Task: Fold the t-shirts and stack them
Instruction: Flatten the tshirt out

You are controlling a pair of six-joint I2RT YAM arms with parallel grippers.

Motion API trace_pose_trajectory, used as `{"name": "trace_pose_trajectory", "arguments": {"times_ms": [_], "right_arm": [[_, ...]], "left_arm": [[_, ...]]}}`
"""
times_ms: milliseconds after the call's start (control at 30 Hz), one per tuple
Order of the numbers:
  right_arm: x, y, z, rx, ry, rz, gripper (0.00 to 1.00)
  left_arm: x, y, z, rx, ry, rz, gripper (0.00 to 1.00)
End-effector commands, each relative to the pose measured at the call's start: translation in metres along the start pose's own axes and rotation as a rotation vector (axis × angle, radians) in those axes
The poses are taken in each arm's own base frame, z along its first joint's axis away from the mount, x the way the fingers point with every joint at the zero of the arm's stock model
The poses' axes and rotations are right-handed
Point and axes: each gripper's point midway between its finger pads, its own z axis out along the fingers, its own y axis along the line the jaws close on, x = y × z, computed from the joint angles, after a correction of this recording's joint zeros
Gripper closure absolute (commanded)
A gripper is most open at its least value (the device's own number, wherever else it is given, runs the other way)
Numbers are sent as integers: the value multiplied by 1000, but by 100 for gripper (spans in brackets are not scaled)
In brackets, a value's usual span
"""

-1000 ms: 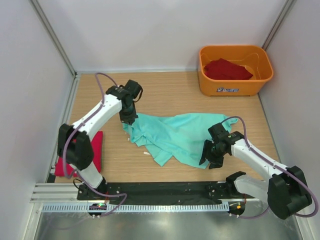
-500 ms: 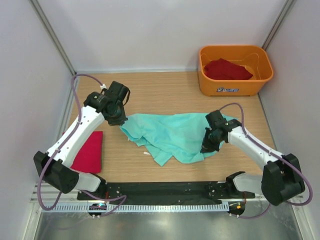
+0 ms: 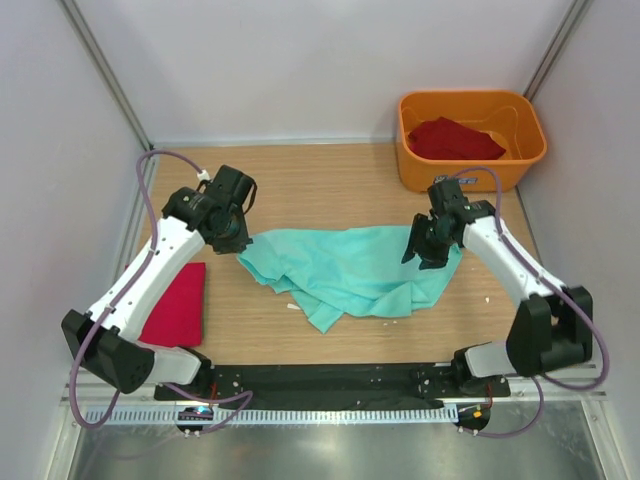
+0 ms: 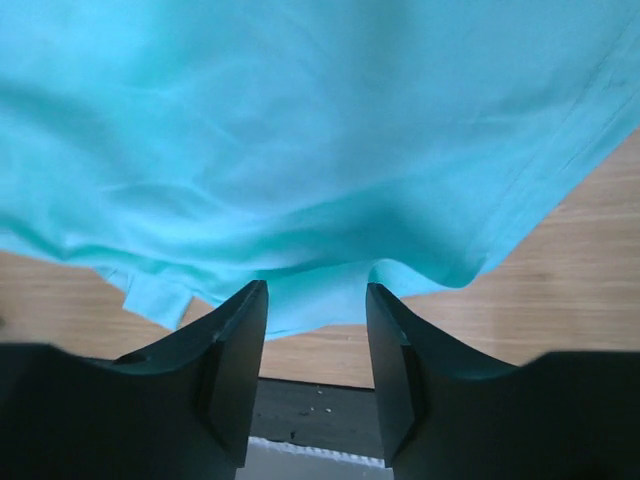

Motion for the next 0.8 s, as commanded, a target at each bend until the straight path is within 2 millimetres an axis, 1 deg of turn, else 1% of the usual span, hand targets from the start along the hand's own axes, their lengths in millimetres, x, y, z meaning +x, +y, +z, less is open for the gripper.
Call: {"name": "trace_pose_trajectory", "arguments": {"times_ms": [0, 33, 67, 100, 133, 167, 200, 367, 433, 500, 567, 600, 633, 667, 733, 767], "right_arm": [[47, 5, -11, -79, 83, -4, 51], [53, 5, -9, -75, 83, 3, 58], [57, 3, -11, -73, 64, -6, 61], [67, -3, -7, -56, 80, -6, 65], [74, -3, -7, -65, 90, -10, 69], [79, -5, -9, -68, 89, 1, 69], [89, -11, -6, -59, 106, 10, 69], [115, -24, -8, -46, 133, 51, 67], [118, -22, -13, -76, 116, 65, 67], [129, -23, -8, -95, 140, 94, 66], [128, -19, 0, -128, 127, 107, 63], [132, -21, 7, -125, 137, 131, 58], [125, -16, 12, -152, 107, 139, 56], [129, -17, 18, -154, 117, 152, 55], [126, -15, 23, -155, 103, 201, 52], [129, -19, 26, -146, 97, 215, 51]], "left_arm": [[-4, -2, -3, 20, -20, 19, 100], [-6, -4, -4, 28, -21, 24, 100], [-6, -5, -2, 24, -10, 30, 100], [-7, -7, -2, 28, -9, 33, 100], [-8, -9, -3, 36, -7, 35, 100], [-7, -11, -2, 44, 1, 37, 100], [-7, -12, -1, 47, 5, 38, 100], [-3, -15, 3, 56, 26, 47, 100], [-4, -15, 3, 56, 26, 50, 100], [-4, -15, 2, 58, 25, 53, 100], [-4, -16, 4, 60, 30, 55, 100], [-4, -17, 4, 63, 34, 55, 100], [-3, -19, 5, 68, 43, 56, 100], [-3, -20, 5, 73, 47, 56, 100], [-3, -22, 4, 82, 51, 58, 100], [-3, -22, 4, 80, 52, 58, 100]]}}
